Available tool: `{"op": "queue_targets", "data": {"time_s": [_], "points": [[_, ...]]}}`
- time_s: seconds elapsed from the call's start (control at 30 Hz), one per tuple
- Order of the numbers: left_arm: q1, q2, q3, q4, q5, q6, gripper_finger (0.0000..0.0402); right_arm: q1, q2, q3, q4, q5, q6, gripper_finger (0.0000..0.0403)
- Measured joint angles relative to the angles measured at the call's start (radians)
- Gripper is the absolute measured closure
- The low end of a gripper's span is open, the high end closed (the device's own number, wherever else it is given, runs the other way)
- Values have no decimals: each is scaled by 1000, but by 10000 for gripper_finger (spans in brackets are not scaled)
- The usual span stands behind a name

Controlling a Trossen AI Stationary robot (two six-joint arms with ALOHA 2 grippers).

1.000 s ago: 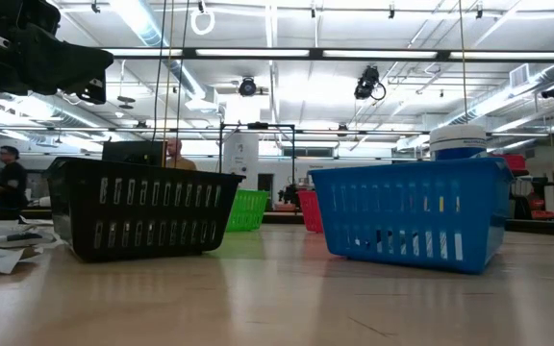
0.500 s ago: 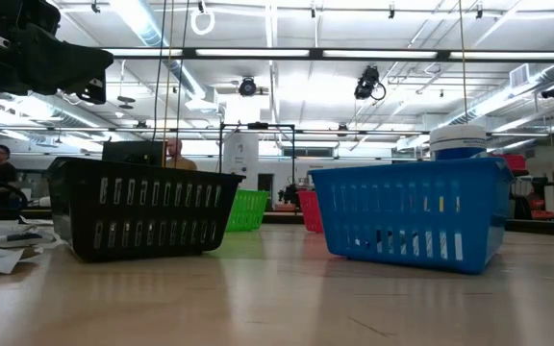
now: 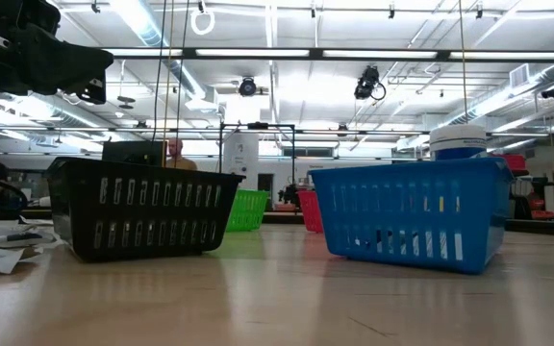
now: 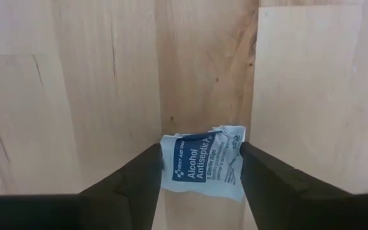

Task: Pick & Place First Aid Supplies
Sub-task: Put the blue alcohol pad into the blue bin

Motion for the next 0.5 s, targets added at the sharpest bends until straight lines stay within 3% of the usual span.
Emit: {"op": "queue_targets", "data": {"time_s": [0.37,0.5], "points": [[0,0,0,0,0,0,376,-29,-10,100,-62,4,-125,200],[0,0,0,0,0,0,376,-56,-11,145,-67,50,-180,200]]}}
